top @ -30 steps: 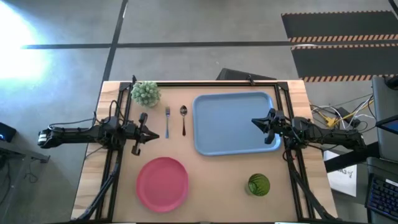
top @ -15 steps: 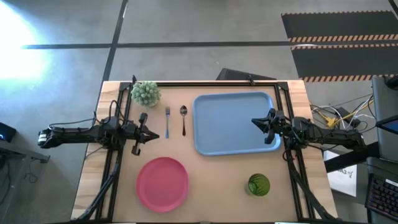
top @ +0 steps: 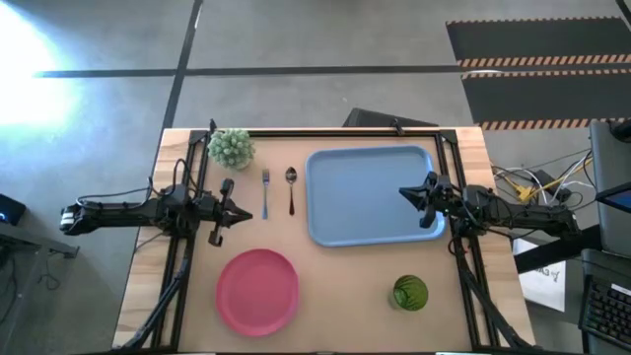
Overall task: Pick and place plate/cup/fork/spoon on tray
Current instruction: Put the green cup on the blue tray
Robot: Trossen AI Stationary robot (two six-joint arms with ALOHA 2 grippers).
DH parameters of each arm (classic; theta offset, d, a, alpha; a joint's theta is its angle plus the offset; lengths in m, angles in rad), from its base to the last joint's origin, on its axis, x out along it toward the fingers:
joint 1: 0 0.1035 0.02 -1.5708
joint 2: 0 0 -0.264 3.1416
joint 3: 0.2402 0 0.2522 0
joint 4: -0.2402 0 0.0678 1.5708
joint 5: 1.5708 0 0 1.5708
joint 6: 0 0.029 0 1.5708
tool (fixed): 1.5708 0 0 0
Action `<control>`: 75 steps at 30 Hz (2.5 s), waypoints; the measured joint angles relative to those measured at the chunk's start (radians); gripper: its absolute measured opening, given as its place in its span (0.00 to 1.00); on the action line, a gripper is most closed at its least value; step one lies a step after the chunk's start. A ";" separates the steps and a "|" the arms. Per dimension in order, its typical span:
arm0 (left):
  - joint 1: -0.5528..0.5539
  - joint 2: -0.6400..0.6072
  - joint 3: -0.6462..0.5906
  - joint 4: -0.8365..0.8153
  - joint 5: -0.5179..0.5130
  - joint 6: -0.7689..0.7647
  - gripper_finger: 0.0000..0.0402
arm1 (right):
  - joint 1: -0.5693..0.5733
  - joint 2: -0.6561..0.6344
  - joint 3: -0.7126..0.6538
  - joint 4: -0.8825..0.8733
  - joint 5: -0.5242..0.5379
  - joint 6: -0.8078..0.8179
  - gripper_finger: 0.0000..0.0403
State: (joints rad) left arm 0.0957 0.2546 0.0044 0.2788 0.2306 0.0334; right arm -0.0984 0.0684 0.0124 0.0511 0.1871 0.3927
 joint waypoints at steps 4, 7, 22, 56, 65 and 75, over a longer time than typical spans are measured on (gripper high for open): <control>0.000 0.000 0.000 0.000 0.000 0.000 0.00 | 0.000 0.000 0.001 0.014 0.000 0.020 0.02; 0.000 0.000 0.000 0.000 0.000 0.000 0.00 | 0.000 0.000 0.008 0.000 -0.018 0.119 0.02; 0.000 0.000 0.000 0.000 0.000 0.000 0.00 | 0.000 0.000 0.018 0.013 -0.029 0.158 0.02; 0.000 0.023 0.153 0.681 -0.105 -0.105 0.00 | 0.000 0.043 0.193 0.646 -0.238 0.038 0.02; 0.000 0.200 0.611 -0.001 -0.108 -0.103 0.00 | 0.000 0.406 0.925 -0.388 -0.256 -0.097 0.02; 0.000 0.271 0.801 -0.218 -0.106 -0.052 0.00 | 0.000 0.933 1.514 -1.403 -0.056 0.098 0.07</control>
State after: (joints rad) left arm 0.0959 0.5256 0.8057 0.0604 0.1246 -0.0184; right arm -0.0982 1.0010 1.5263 -1.3517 0.1306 0.4908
